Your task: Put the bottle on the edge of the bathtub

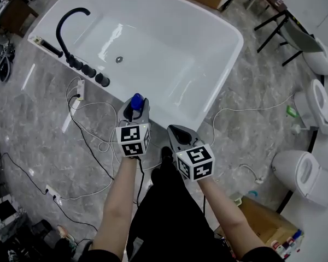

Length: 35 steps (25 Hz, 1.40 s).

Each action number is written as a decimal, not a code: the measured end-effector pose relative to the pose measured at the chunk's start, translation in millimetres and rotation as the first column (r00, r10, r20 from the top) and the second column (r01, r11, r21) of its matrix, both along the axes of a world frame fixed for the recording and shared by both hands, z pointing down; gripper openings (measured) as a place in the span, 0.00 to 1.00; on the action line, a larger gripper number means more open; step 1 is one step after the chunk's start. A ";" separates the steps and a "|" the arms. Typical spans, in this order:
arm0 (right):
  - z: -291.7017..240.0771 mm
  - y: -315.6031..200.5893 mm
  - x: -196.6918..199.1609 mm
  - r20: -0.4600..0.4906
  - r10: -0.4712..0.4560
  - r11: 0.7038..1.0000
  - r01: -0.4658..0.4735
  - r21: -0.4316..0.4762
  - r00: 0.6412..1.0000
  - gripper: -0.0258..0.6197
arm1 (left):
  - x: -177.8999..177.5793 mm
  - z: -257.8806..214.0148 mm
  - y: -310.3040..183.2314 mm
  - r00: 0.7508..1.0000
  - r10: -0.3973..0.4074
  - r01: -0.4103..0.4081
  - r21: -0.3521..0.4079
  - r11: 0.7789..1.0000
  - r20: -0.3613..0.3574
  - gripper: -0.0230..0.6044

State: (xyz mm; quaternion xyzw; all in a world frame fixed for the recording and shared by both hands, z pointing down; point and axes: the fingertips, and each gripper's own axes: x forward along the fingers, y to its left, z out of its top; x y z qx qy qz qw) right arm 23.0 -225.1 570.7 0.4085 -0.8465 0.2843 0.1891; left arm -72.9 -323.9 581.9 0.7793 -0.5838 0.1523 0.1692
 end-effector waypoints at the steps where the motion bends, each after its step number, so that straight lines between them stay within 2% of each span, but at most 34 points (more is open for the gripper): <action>1: 2.0 -1.0 -0.8 -0.004 -0.002 1.000 0.002 -0.001 1.000 0.04 | 0.0 4.0 -1.8 1.000 0.001 -0.001 -0.005 1.000 0.002 0.29; 17: 18.6 -1.4 3.5 -0.008 -0.008 0.999 0.008 -0.036 1.000 0.04 | 14.5 30.6 -11.9 0.999 0.036 -0.035 -0.016 0.999 0.021 0.29; 35: 19.3 2.8 10.6 -0.017 0.000 0.999 0.000 -0.045 1.000 0.04 | 17.0 31.7 -4.9 0.999 0.039 -0.038 -0.012 0.999 0.025 0.30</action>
